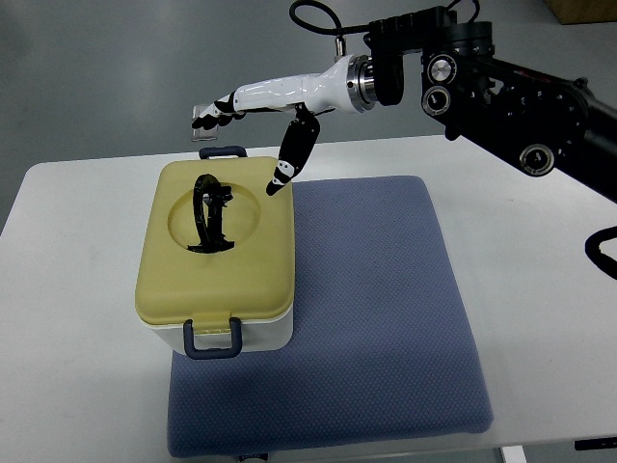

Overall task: Open white storage box with right hand
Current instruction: 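Reach the right hand over the yellow lid toward its black handle, then close the right hand fingers around the black lid handle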

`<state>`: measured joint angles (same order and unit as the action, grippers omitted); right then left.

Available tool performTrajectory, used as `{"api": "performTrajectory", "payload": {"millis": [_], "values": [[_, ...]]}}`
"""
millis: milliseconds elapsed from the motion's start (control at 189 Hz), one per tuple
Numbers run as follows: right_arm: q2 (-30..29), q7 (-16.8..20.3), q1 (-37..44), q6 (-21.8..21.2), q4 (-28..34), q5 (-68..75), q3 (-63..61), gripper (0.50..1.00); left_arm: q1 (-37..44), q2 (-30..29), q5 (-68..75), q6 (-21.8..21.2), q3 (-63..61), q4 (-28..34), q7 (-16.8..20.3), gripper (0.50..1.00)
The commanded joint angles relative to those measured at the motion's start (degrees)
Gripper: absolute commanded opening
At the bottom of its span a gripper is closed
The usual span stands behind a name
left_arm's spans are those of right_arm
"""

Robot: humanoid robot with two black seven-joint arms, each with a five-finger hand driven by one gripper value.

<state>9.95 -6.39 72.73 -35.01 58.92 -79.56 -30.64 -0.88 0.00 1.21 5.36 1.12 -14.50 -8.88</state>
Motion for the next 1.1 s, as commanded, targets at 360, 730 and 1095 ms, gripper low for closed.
{"api": "performTrajectory", "payload": {"millis": [360, 730, 1095], "values": [[-4.1, -0.5, -4.7, 0.0, -0.2, 0.0, -1.1, 0.958, 0.0, 0.0, 0.1, 0.0, -0.1, -0.1, 0.0, 1.000], [-6.8, -1.0, -5.1, 1.9, -0.3, -0.1, -1.1, 0.956, 0.0, 0.0, 0.0, 0.0, 0.0, -0.1, 0.0, 1.000], [-7.0, -1.5, -5.6, 9.0, -0.5, -3.1, -0.7, 0.946, 0.0, 0.0, 0.1, 0.0, -0.1, -0.1, 0.0, 1.000]]}}
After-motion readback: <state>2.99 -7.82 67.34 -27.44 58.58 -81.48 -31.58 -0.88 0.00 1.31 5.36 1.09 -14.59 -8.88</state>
